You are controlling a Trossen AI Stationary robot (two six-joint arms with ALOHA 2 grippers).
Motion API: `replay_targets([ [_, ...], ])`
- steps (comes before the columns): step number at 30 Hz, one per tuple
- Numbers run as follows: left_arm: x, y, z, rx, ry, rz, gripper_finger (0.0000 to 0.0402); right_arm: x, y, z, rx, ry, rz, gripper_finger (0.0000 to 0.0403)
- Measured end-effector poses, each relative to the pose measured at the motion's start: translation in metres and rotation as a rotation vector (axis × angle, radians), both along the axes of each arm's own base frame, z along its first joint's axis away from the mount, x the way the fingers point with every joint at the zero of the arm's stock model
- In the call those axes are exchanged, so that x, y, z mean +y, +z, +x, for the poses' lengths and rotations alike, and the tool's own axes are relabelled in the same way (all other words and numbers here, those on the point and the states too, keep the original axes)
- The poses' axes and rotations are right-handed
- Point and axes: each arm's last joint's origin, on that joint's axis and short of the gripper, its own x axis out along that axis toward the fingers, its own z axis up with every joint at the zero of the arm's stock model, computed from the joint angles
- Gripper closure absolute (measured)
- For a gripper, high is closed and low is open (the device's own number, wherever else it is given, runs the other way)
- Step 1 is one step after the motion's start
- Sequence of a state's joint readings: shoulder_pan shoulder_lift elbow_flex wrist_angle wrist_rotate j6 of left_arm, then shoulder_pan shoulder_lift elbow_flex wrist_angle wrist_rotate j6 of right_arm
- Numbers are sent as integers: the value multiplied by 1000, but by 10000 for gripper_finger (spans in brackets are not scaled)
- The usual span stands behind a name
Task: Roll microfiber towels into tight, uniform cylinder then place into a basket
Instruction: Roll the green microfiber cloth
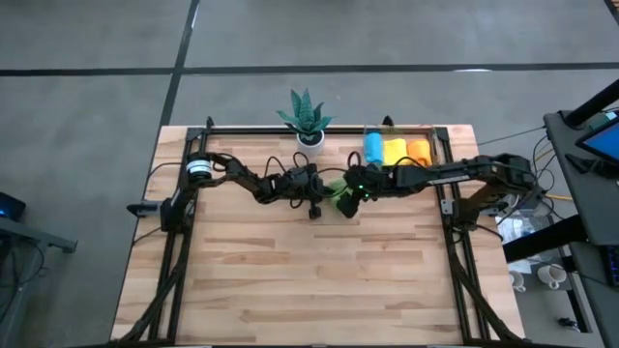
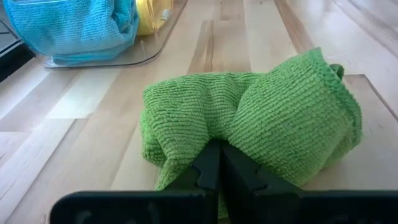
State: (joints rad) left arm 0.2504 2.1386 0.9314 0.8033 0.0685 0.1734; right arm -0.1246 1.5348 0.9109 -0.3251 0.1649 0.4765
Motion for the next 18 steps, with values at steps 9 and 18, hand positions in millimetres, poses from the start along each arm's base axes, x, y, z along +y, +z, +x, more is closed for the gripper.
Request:
replay_targets([
  [9, 0, 0, 0, -2, -7, 22, 401, -14, -45, -21, -85, -272, 98, 181],
  [18, 0, 0, 0, -3, -9, 25, 401, -22, -58, -12, -239, -240, 218, 181],
])
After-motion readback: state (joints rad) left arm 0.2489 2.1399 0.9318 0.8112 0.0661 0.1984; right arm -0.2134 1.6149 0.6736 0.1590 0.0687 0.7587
